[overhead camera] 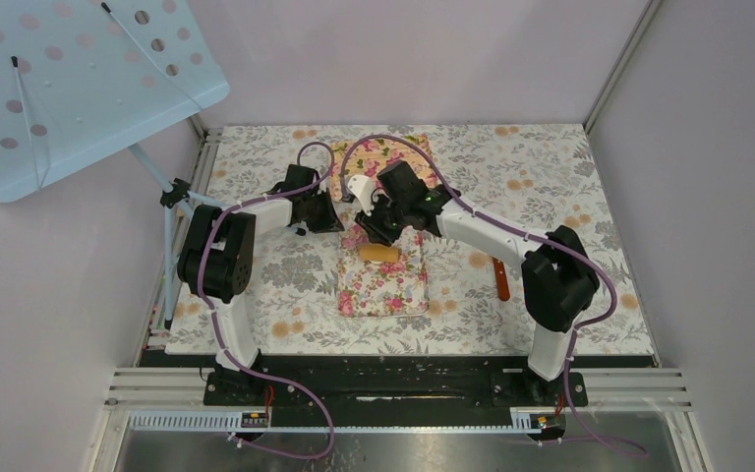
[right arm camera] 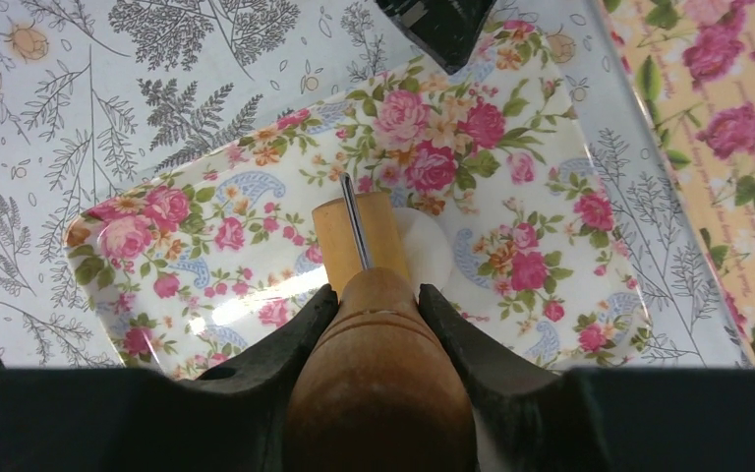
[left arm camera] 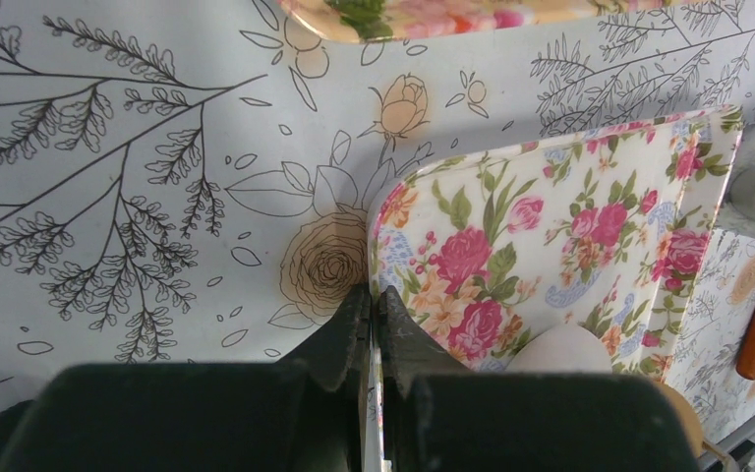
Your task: Roll out the dumpling wrappers from the dough
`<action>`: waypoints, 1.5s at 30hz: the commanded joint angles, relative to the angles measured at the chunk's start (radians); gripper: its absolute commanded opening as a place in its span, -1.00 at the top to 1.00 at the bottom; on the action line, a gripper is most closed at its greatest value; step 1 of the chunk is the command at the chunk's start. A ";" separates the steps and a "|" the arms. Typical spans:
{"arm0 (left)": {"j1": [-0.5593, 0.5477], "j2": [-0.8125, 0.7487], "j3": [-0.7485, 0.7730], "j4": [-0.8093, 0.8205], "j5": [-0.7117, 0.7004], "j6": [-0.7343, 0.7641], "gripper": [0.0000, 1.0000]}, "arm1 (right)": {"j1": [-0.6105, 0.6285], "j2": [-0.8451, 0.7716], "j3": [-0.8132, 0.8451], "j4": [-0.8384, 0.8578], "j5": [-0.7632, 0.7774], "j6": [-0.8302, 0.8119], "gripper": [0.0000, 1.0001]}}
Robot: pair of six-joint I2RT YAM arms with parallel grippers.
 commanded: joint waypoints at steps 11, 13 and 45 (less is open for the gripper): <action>0.001 0.039 -0.008 -0.038 0.003 0.034 1.00 | -0.021 0.052 -0.111 -0.023 -0.008 -0.045 1.00; 0.001 0.039 -0.008 -0.039 0.003 0.034 1.00 | -0.021 0.053 -0.113 -0.032 -0.018 -0.039 1.00; 0.001 0.040 -0.007 -0.039 0.008 0.036 1.00 | -0.028 0.031 0.007 0.029 0.033 -0.081 1.00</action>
